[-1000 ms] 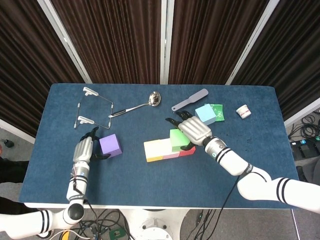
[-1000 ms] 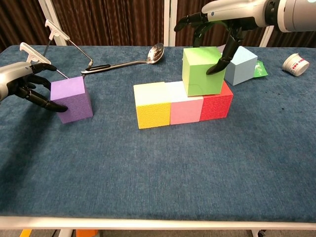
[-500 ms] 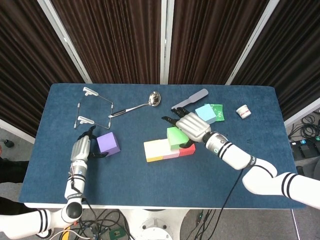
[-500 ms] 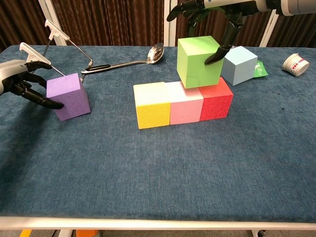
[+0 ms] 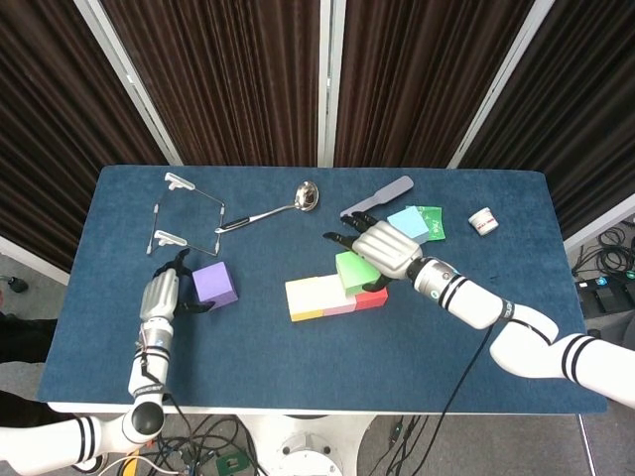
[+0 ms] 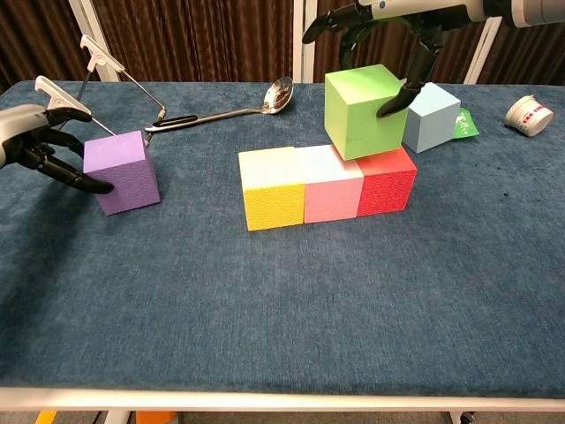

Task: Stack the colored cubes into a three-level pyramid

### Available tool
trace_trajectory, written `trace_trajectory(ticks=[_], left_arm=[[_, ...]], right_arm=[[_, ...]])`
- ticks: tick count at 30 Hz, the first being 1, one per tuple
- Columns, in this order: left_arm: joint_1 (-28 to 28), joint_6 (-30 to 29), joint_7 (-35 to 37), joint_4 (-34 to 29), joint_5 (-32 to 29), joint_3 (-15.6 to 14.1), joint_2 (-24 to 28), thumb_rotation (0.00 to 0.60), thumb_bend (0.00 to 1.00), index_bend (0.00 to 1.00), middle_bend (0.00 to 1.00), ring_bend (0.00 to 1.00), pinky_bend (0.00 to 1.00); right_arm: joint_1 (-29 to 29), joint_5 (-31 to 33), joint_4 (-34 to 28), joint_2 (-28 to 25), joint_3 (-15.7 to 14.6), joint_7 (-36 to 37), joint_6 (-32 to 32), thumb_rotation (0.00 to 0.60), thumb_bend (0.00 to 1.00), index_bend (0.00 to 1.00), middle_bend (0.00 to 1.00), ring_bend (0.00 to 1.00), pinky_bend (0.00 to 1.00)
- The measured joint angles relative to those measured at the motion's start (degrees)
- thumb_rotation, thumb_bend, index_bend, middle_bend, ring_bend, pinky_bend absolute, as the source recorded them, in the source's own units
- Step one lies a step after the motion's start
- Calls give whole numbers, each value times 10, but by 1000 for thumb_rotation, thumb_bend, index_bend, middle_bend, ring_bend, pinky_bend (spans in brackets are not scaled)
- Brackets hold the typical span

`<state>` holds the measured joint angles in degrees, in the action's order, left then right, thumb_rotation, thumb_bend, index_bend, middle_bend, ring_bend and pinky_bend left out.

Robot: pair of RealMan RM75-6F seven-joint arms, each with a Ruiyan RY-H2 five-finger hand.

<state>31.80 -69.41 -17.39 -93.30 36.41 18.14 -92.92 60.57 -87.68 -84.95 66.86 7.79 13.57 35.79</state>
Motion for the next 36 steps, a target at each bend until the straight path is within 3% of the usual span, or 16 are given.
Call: trace_trajectory(ticks=[24, 36], left_arm=[[-10, -11, 10, -42, 23, 8, 31, 600, 146, 98, 501, 108, 109], [-14, -6, 21, -40, 27, 7, 35, 600, 146, 98, 501, 108, 108]], right_arm=[[11, -29, 17, 17, -26, 39, 14, 600, 167, 0, 448, 0, 0], [-5, 11, 2, 21, -21, 0, 28, 600, 166, 0, 444, 0, 0]])
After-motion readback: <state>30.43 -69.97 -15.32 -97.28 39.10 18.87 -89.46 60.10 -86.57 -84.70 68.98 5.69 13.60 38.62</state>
